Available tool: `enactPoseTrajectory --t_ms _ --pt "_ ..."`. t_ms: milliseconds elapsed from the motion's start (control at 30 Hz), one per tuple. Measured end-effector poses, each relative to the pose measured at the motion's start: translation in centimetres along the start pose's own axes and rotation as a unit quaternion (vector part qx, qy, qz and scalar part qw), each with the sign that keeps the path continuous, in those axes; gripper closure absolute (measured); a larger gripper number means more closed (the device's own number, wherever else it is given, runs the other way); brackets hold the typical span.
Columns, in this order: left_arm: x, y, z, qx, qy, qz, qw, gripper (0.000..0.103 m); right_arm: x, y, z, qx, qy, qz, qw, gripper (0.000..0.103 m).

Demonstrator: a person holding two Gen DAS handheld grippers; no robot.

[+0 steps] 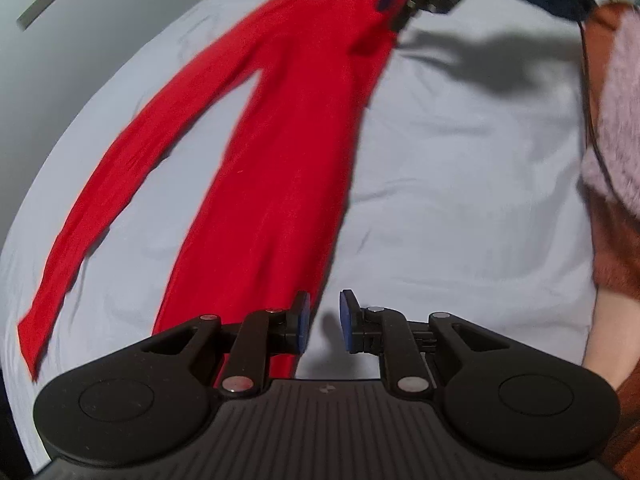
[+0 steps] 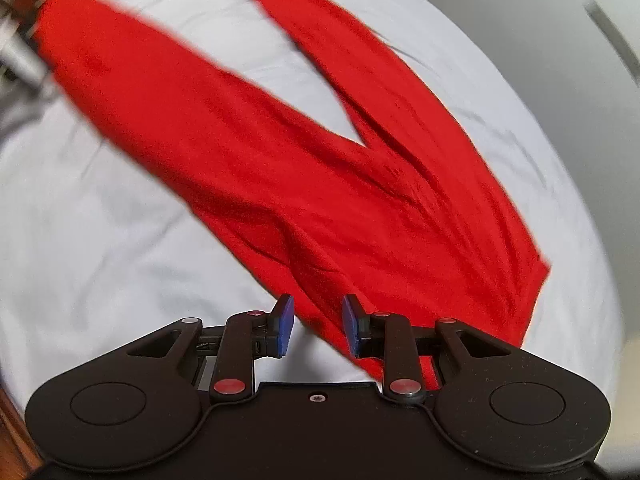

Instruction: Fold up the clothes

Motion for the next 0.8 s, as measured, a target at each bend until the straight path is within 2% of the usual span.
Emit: enactPoseTrajectory --t_ms 133,267,333,667,800 --pt "0.0 -0.7 -0.7 -0.012 -0.029 -0.006 0.9995 0.087 0.0 -0.7 0.8 0.018 0.087 -0.003 0.996 0.080" --pt "0.3 -1.4 -0.4 -0.014 -0.025 -0.006 0.9996 0.087 0.6 -2.1 1.3 0.035 0.167 0.007 0.985 0.088" --pt "0.3 -1.6 -0.1 -0.015 -0.022 -0.008 0.9996 0.087 0.7 -2.4 1.2 0.041 0.180 0.006 0.983 0.091" --pt "0.3 -2.5 1.4 -0.012 -0.004 -0.016 0.9998 0.087 1.3 -4.0 1.4 0.038 0.225 0.009 0.974 0.091" --pt "0.0 -2.6 1.8 -0.022 -0.003 -0.021 0.9995 0.087 1.3 -4.1 1.0 0.044 0.209 0.009 0.977 0.101"
Point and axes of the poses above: each gripper's, at about its wrist camera, not at the fingertips, and y roughly against the way its jaws point, z to its left, x to its underside, the point moved 10 cm from there along -y, roughly the way its jaws point, and after that the axes turned 13 degrees about y, right-handed, at the moved point
